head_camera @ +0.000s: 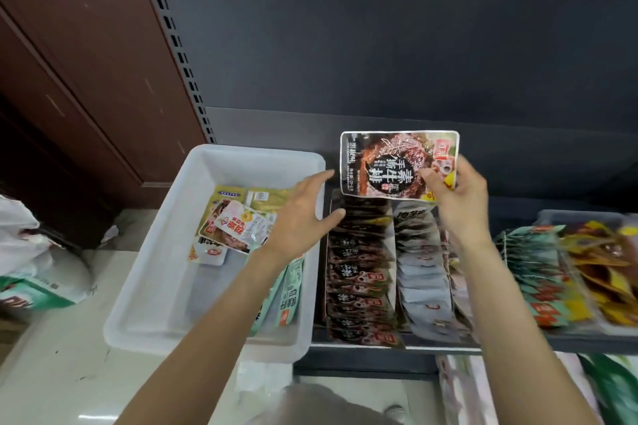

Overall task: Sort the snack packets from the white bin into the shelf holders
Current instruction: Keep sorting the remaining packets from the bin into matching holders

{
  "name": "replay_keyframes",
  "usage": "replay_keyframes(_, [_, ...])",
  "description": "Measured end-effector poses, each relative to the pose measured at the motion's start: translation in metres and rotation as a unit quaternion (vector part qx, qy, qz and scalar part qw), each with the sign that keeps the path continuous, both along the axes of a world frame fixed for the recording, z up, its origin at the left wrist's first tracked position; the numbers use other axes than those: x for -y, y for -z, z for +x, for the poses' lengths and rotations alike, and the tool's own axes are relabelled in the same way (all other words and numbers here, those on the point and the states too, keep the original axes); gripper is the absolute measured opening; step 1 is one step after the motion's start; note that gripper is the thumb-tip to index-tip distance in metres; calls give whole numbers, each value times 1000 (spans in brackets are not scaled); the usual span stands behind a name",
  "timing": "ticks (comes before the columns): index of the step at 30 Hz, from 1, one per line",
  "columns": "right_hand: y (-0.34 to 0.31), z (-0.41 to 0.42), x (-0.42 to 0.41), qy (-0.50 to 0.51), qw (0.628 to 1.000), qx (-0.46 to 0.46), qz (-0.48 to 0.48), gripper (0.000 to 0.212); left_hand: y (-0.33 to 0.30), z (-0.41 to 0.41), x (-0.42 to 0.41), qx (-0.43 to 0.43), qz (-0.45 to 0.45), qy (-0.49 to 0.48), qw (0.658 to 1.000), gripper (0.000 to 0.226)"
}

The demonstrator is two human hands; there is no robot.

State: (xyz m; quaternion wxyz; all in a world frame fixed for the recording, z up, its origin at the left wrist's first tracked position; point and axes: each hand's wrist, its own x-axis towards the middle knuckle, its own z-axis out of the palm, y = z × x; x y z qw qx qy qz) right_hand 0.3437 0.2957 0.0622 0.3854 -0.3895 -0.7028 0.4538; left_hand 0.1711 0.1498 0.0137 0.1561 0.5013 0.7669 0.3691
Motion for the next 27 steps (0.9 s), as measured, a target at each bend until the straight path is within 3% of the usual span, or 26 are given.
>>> replay_keyframes(3, [-5, 7, -14, 3, 999, 37, 38, 15, 8, 4, -16, -12, -59, 50, 997, 64])
replay_keyframes(6, [-14, 4, -19, -1, 994, 43, 99, 11, 12, 0, -15, -87, 12, 35, 996, 34])
replay_keyframes(9, [-22, -1, -22, 10, 985, 62, 159, 11, 15, -5, -12, -135, 48, 51, 988, 20])
replay_keyframes(13, [-21, -7, -20, -19, 938, 196, 285, 16, 17, -7, -11, -148, 42, 80, 985, 20])
replay_keyframes(16, [-21, -14, -7, -39, 907, 235, 348, 17, 18, -10, -8, -154, 49, 91, 983, 22])
replay_keyframes(21, [-23, -36, 12, -78, 865, 299, 395, 21, 21, -14, -5, -170, 59, 112, 977, 21])
replay_keyframes(27, [-31, -38, 18, -63, 843, 321, 427, 22, 21, -18, -4, -166, 82, 134, 974, 21])
